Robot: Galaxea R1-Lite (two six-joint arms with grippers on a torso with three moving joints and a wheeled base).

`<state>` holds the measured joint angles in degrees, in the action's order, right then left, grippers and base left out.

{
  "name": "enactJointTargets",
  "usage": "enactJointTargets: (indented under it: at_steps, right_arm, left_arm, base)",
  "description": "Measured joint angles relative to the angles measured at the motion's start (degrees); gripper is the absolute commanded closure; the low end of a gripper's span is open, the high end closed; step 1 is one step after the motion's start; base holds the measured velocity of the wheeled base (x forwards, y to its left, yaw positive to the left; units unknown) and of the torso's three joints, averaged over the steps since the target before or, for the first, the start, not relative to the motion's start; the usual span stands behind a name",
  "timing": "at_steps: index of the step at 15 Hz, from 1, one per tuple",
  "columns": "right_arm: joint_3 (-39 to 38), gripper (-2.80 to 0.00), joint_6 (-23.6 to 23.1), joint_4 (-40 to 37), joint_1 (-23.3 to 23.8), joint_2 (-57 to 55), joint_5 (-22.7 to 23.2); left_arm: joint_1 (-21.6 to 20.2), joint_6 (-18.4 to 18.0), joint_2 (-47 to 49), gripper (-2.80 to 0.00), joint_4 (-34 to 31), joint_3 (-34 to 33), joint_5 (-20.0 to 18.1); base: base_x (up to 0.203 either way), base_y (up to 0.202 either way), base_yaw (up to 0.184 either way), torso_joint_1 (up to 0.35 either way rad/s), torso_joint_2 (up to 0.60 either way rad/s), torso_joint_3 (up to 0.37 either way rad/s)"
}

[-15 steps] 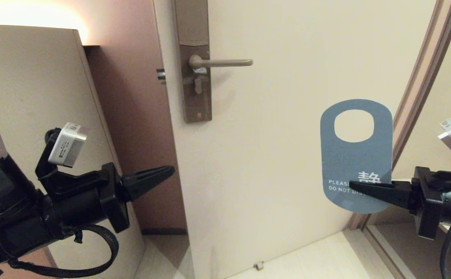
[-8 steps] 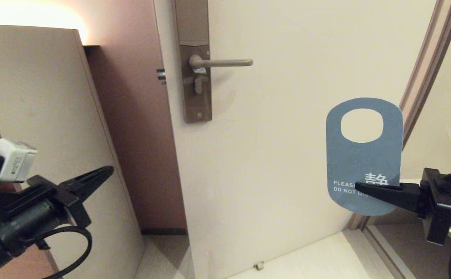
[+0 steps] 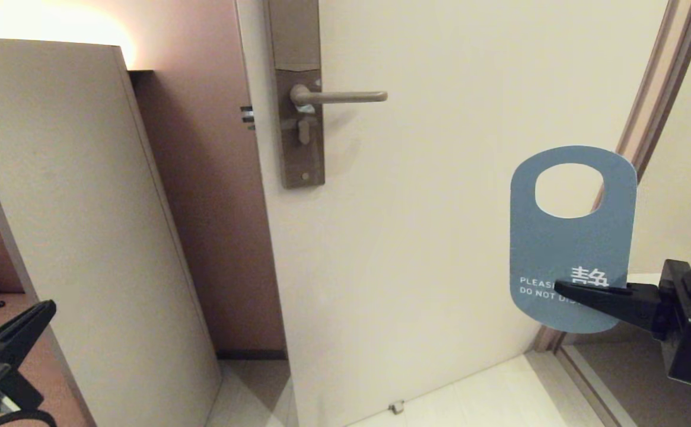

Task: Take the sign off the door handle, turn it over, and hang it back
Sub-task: Hang the sign back with the other side facing out

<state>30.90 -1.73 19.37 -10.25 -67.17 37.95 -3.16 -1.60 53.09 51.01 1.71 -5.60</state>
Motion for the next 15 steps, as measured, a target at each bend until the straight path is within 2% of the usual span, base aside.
enactJointTargets:
  at_steps: [2, 8, 9, 15]
  right_arm:
    - [-0.4, 0.0, 0.0, 0.0, 0.0, 0.2, 0.0]
    - [-0.6, 0.0, 0.0, 0.0, 0.0, 0.0, 0.0]
    - [-0.6, 0.0, 0.0, 0.0, 0.0, 0.0, 0.0]
    - [-0.9, 0.0, -0.1, 0.0, 1.5, 0.0, -0.1]
  left_arm:
    - [-0.9, -0.1, -7.3, 0.0, -7.0, -0.8, 0.0]
    - [-2.0, -0.4, -31.1, 0.0, -33.7, -1.0, 0.5]
    - [-2.1, -0.9, -33.1, 0.0, -36.2, -1.0, 0.4]
    - [-2.3, -5.4, -36.9, 0.0, -39.7, -1.6, 0.4]
  base:
    - [0.0, 0.0, 0.0, 0.0, 0.0, 0.0]
    - [0.0, 0.0, 0.0, 0.0, 0.0, 0.0]
    - [0.0, 0.0, 0.0, 0.0, 0.0, 0.0]
    - [0.0, 0.0, 0.0, 0.0, 0.0, 0.0]
